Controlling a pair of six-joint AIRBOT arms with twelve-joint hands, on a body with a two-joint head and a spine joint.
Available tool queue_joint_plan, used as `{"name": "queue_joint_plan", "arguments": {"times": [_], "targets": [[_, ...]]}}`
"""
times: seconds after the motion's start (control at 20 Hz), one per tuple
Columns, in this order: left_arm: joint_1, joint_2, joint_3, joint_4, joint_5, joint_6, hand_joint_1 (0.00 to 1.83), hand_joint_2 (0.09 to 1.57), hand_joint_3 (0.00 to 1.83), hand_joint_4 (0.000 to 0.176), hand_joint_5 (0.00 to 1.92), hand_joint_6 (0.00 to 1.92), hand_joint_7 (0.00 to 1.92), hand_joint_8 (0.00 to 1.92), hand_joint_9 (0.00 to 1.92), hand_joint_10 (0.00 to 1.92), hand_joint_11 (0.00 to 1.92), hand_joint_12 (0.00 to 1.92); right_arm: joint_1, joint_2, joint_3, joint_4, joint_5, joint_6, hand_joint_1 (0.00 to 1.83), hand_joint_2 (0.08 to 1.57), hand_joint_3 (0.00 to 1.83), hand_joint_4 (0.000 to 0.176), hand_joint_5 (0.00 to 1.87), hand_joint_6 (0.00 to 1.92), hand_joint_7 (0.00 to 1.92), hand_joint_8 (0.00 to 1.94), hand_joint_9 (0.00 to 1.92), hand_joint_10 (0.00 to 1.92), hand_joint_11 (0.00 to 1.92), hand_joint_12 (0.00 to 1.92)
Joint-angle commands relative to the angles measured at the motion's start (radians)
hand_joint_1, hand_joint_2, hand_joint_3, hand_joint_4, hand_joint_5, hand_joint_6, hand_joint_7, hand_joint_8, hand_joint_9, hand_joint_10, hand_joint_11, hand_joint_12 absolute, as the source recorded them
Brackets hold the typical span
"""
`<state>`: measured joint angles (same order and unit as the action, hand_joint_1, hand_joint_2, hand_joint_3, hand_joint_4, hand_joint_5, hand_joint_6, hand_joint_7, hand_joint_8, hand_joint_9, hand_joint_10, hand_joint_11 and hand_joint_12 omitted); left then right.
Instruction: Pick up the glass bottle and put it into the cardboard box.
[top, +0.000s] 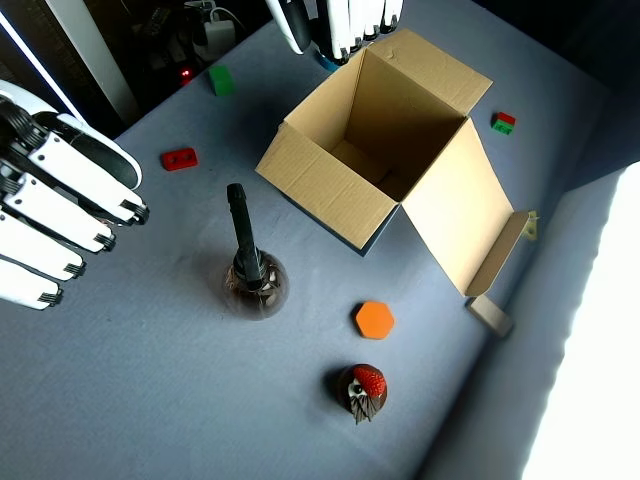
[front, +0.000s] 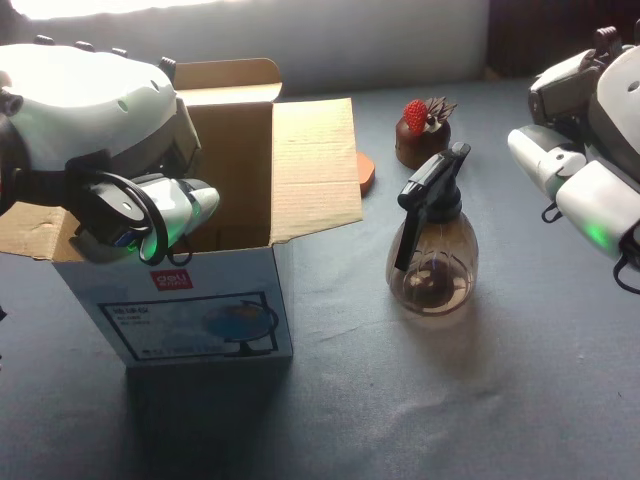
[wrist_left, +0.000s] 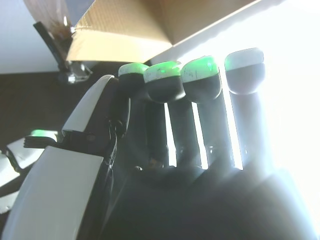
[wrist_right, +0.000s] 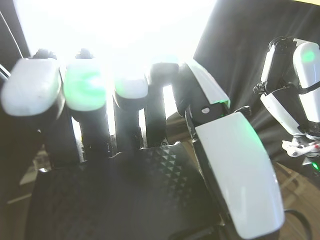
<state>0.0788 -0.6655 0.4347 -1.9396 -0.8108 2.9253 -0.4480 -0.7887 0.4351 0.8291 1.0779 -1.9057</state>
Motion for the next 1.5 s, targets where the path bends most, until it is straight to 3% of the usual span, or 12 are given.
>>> {"name": "queue_joint_plan", "arguments": {"times": [0.0, 0.15, 0.2, 0.35, 0.5, 0.65, 0.85, 0.9, 1.0, 1.1, 1.25, 1.45], "targets": [[-0.019, -0.002, -0.006, 0.065, 0.015, -0.003, 0.58, 1.22, 0.19, 0.018, 0.18, 0.06, 0.20, 0.04, 0.15, 0.07, 0.00, 0.61, 0.010, 0.007, -0.001, -0.083, 0.096, 0.007, 0.04, 1.01, 0.30, 0.059, 0.00, 0.36, 0.05, 0.28, 0.00, 0.29, 0.00, 0.48], [-0.037, -0.002, -0.022, 0.065, 0.004, 0.000, 0.58, 1.22, 0.19, 0.018, 0.18, 0.06, 0.20, 0.04, 0.15, 0.07, 0.00, 0.61, 0.006, 0.010, -0.001, -0.123, 0.107, 0.031, 0.04, 1.01, 0.30, 0.059, 0.00, 0.36, 0.05, 0.28, 0.00, 0.29, 0.00, 0.48], [-0.042, -0.002, -0.032, 0.064, -0.005, -0.001, 0.56, 1.31, 0.03, 0.014, 0.21, 0.01, 0.21, 0.00, 0.18, 0.01, 0.00, 0.60, 0.005, 0.013, -0.001, -0.138, 0.108, 0.046, 0.03, 1.10, 0.11, 0.064, 0.00, 0.29, 0.06, 0.18, 0.00, 0.21, 0.00, 0.21], [-0.046, -0.002, -0.059, 0.048, -0.028, -0.001, 0.58, 1.31, 0.01, 0.003, 0.25, 0.01, 0.22, 0.00, 0.19, 0.00, 0.00, 0.61, 0.002, 0.021, 0.000, -0.167, 0.101, 0.075, 0.05, 1.13, 0.03, 0.065, 0.00, 0.26, 0.08, 0.13, 0.00, 0.20, 0.00, 0.00], [-0.050, -0.001, -0.098, 0.048, -0.044, -0.004, 0.57, 1.32, 0.01, 0.001, 0.27, 0.01, 0.23, 0.00, 0.20, 0.00, 0.00, 0.63, 0.004, 0.023, 0.015, -0.178, 0.052, 0.094, 0.06, 1.13, 0.02, 0.066, 0.00, 0.25, 0.08, 0.13, 0.00, 0.19, 0.00, 0.00], [-0.060, -0.005, -0.172, 0.034, -0.169, -0.026, 0.55, 1.32, 0.01, 0.000, 0.25, 0.00, 0.22, 0.00, 0.19, 0.00, 0.00, 0.59, 0.024, 0.030, 0.064, -0.216, -0.060, 0.216, 0.09, 1.11, 0.01, 0.069, 0.00, 0.28, 0.09, 0.14, 0.00, 0.23, 0.01, 0.01], [-0.126, -0.031, -0.263, -0.017, -0.374, -0.030, 0.39, 1.29, 0.00, 0.000, 0.22, 0.00, 0.20, 0.00, 0.15, 0.00, 0.00, 0.55, 0.026, 0.049, 0.153, -0.433, -0.162, 0.501, 0.19, 1.05, 0.00, 0.073, 0.00, 0.40, 0.10, 0.23, 0.00, 0.35, 0.00, 0.75], [-0.140, -0.041, -0.290, -0.031, -0.427, -0.039, 0.33, 1.27, 0.00, 0.000, 0.21, 0.00, 0.18, 0.00, 0.14, 0.00, 0.00, 0.52, 0.039, 0.058, 0.184, -0.495, -0.229, 0.594, 0.29, 1.00, 0.00, 0.069, 0.00, 0.34, 0.06, 0.29, 0.00, 0.40, 0.00, 0.99], [-0.146, -0.052, -0.337, -0.046, -0.494, -0.055, 0.29, 1.26, 0.00, 0.000, 0.18, 0.00, 0.16, 0.00, 0.12, 0.00, 0.00, 0.49, 0.065, 0.066, 0.233, -0.590, -0.336, 0.713, 0.42, 0.95, 0.00, 0.060, 0.00, 0.26, 0.03, 0.30, 0.00, 0.37, 0.00, 1.04], [-0.130, -0.057, -0.376, -0.050, -0.541, -0.082, 0.17, 1.28, 0.00, 0.002, 0.11, 0.00, 0.12, 0.00, 0.08, 0.00, 0.00, 0.40, 0.093, 0.068, 0.270, -0.681, -0.429, 0.820, 0.63, 0.92, 0.00, 0.051, 0.00, 0.07, 0.02, 0.12, 0.01, 0.12, 0.00, 0.12], [-0.073, -0.057, -0.428, -0.049, -0.582, -0.119, 0.01, 1.27, 0.00, 0.011, 0.05, 0.00, 0.06, 0.00, 0.03, 0.00, 0.00, 0.22, 0.155, 0.048, 0.341, -0.857, -0.598, 1.071, 0.87, 0.94, 0.00, 0.001, 0.00, 0.00, 0.00, 0.00, 0.00, 0.00, 0.00, 0.00], [0.055, -0.060, -0.457, 0.009, -0.586, -0.186, 0.00, 1.26, 0.00, 0.013, 0.02, 0.00, 0.03, 0.00, 0.00, 0.00, 0.00, 0.10, 0.243, -0.008, 0.399, -0.863, -0.865, 1.105, 0.98, 0.97, 0.00, 0.000, 0.00, 0.00, 0.00, 0.00, 0.00, 0.00, 0.00, 0.00]]}}
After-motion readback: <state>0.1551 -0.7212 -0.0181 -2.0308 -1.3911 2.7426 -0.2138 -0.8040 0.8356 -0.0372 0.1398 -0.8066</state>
